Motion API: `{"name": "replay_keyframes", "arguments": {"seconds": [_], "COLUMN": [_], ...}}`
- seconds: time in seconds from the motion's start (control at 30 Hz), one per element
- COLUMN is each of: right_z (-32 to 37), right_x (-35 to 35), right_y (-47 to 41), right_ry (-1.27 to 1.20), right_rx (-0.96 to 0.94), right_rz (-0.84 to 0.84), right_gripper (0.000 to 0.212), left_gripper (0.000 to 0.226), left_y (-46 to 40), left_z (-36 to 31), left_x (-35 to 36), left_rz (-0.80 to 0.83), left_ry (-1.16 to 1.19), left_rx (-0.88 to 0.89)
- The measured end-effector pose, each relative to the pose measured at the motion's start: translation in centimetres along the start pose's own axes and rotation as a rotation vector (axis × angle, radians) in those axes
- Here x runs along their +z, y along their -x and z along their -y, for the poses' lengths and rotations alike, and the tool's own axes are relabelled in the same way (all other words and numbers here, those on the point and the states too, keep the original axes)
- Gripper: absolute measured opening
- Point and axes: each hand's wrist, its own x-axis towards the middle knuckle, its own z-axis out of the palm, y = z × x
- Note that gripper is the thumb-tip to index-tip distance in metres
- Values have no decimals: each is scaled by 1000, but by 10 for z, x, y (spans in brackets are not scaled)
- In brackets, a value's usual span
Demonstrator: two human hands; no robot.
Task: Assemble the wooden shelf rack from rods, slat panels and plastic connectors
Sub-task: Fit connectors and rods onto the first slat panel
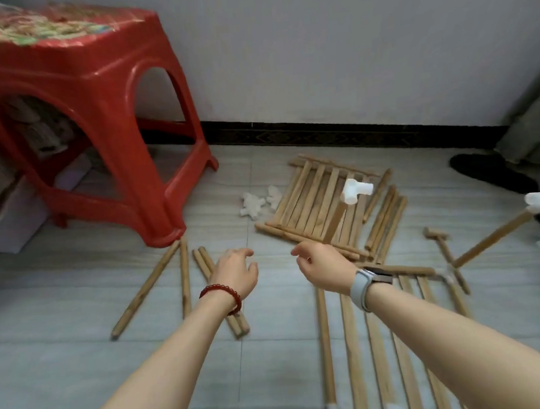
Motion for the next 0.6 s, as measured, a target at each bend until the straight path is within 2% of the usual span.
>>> {"name": "replay_keyframes", "arguments": {"seconds": [0.13,0.23,0.3,0.43,0.6], "right_z": [-16,-28,-32,-40,-40], "right_x": [37,57,65,90,124], "right_y": [-76,-132,-167,-229,-284], "right_ry": [-20,30,70,108,232], "right_rx": [51,-3,-32,-17,19], "right_rz": [-23,-69,-98,-148,-172], "right_gripper": [37,38,38,35,40], "left_gripper": [42,46,55,90,94], "left_y": [-51,-92,-119,-148,-155], "left_z": [40,63,75,102,122], "left_x": [33,61,76,110,129], "left_rz": [35,91,127,233,213], "left_ry": [-59,-130,-204,-386,-406], "left_rx": [-70,-76,-47,-42,-15]}}
